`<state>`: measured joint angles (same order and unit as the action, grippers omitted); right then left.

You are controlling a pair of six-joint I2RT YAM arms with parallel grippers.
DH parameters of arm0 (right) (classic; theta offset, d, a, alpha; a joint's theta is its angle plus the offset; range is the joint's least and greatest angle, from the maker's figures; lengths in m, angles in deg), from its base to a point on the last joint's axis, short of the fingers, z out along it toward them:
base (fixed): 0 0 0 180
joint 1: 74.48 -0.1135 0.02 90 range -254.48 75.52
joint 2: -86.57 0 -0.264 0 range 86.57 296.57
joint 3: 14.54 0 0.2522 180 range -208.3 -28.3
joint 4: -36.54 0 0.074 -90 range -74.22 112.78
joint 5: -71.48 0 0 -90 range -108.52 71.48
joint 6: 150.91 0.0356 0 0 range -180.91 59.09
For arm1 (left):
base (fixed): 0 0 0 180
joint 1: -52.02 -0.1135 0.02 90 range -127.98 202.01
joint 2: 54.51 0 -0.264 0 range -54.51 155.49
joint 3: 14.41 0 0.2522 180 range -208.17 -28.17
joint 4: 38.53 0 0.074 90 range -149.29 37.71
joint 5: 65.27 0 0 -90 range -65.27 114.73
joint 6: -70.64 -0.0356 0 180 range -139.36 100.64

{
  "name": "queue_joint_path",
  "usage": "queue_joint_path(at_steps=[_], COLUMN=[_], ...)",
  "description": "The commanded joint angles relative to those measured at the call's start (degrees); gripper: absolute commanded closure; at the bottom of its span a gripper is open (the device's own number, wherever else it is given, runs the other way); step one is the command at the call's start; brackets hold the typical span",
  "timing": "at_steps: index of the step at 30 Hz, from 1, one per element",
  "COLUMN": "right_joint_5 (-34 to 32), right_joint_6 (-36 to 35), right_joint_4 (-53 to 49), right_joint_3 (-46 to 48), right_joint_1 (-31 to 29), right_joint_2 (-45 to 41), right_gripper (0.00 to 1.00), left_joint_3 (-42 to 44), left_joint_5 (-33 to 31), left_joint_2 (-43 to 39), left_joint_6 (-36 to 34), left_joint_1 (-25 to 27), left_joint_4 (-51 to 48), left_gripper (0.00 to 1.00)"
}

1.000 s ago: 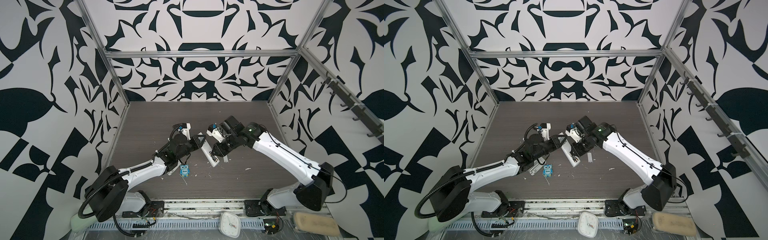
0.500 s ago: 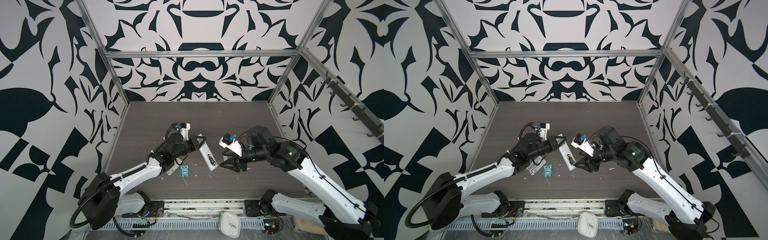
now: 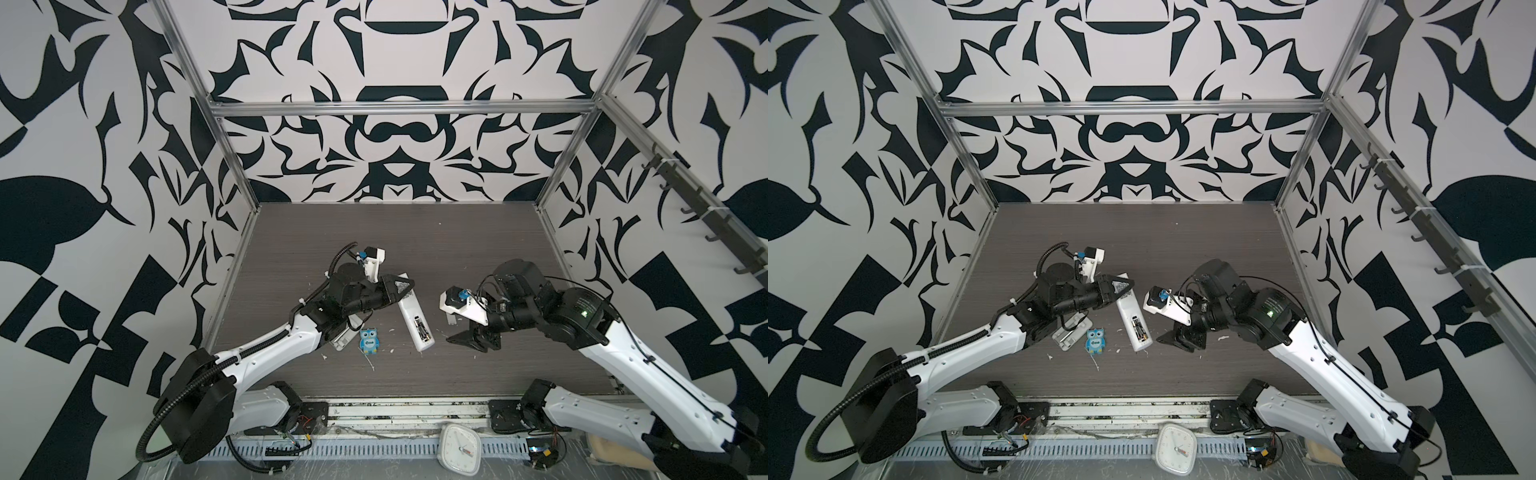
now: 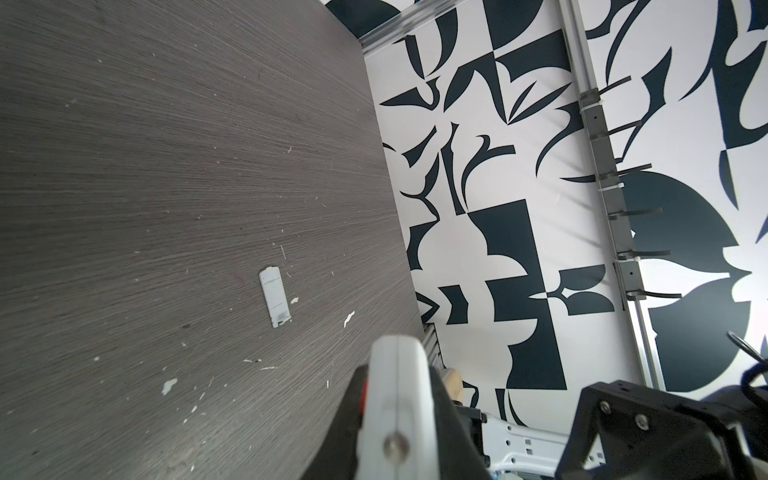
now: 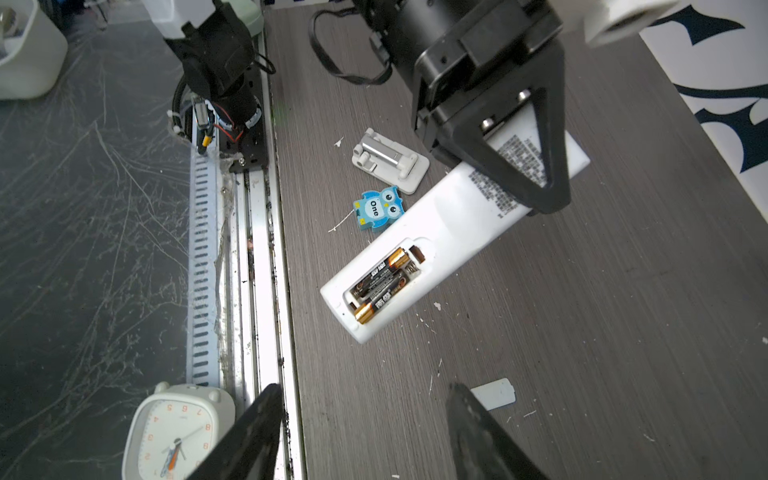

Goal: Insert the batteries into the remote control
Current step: 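Open the right gripper and draw it back from the remote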

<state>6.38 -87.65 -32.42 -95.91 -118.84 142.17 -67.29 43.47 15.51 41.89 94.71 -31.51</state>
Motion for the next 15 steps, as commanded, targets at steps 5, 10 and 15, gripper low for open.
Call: queue_joint_path(at_steps=[5,10,15], right_joint_5=[-4.08,-5.72,-7.56], right_joint_6=[-3.31,-4.71,-6.08], right_joint_4=[1.4,3.22,4.17], right_joint_3=[1.33,2.08,3.34], right_joint_1=[-5.12,-6.75,-7.34], right_joint_2=[3.25,4.35,4.7], right_gripper=[0.47,0.49,0.62], left_joint_3=[-2.56,-2.7,-2.82], left_joint_5=[3.48,3.76,4.02], left_joint_2=[-0.67,-0.64,-0.45], left_joint_6=[1.02,1.15,1.37], left_joint_1=[-0.33,-0.33,-0.38], left_joint_4=[1.42,1.55,1.55], left_gripper=[1.0,1.0,1.0])
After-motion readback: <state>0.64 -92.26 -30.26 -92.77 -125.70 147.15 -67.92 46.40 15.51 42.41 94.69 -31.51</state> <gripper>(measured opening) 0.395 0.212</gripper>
